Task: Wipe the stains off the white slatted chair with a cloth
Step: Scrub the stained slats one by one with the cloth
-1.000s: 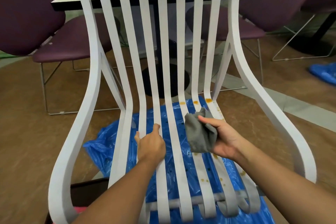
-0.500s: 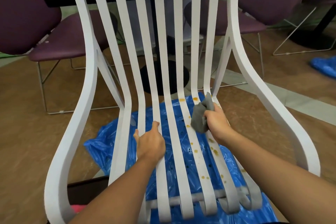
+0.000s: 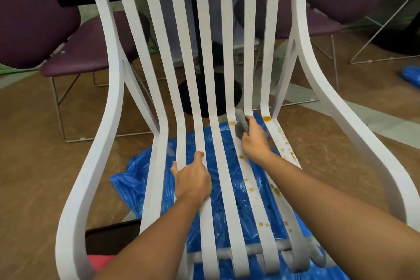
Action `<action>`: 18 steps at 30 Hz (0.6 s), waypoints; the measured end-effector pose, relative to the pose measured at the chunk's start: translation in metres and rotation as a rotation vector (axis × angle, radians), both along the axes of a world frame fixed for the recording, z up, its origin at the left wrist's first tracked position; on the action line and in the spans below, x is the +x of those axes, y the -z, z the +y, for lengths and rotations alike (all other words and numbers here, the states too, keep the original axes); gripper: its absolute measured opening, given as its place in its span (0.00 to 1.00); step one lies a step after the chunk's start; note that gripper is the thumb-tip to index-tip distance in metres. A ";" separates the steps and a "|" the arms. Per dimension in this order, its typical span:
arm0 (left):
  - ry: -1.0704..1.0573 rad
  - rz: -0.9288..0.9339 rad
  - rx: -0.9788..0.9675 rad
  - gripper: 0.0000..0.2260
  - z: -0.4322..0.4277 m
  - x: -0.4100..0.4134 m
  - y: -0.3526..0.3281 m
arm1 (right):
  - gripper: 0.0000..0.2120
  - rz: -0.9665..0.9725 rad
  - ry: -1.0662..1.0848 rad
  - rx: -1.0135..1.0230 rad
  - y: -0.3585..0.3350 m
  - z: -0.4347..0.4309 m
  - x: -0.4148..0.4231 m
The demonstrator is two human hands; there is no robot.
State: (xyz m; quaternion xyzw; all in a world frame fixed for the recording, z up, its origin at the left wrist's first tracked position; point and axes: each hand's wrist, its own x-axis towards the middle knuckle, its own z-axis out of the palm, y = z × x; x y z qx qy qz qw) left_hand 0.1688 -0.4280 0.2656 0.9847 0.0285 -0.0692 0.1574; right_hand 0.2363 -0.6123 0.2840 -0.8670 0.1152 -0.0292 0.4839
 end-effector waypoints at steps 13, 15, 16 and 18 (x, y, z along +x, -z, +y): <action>-0.018 -0.009 -0.003 0.23 0.001 0.002 0.001 | 0.42 0.438 0.051 0.132 0.022 0.025 0.020; -0.019 -0.013 -0.004 0.23 0.000 0.002 0.000 | 0.43 0.475 0.106 0.120 0.024 0.028 0.031; -0.021 -0.013 -0.005 0.23 0.000 0.002 0.001 | 0.39 0.479 0.118 0.105 0.028 0.029 0.037; -0.027 -0.014 -0.001 0.24 0.000 0.002 0.002 | 0.24 0.493 0.073 0.026 0.025 0.032 0.042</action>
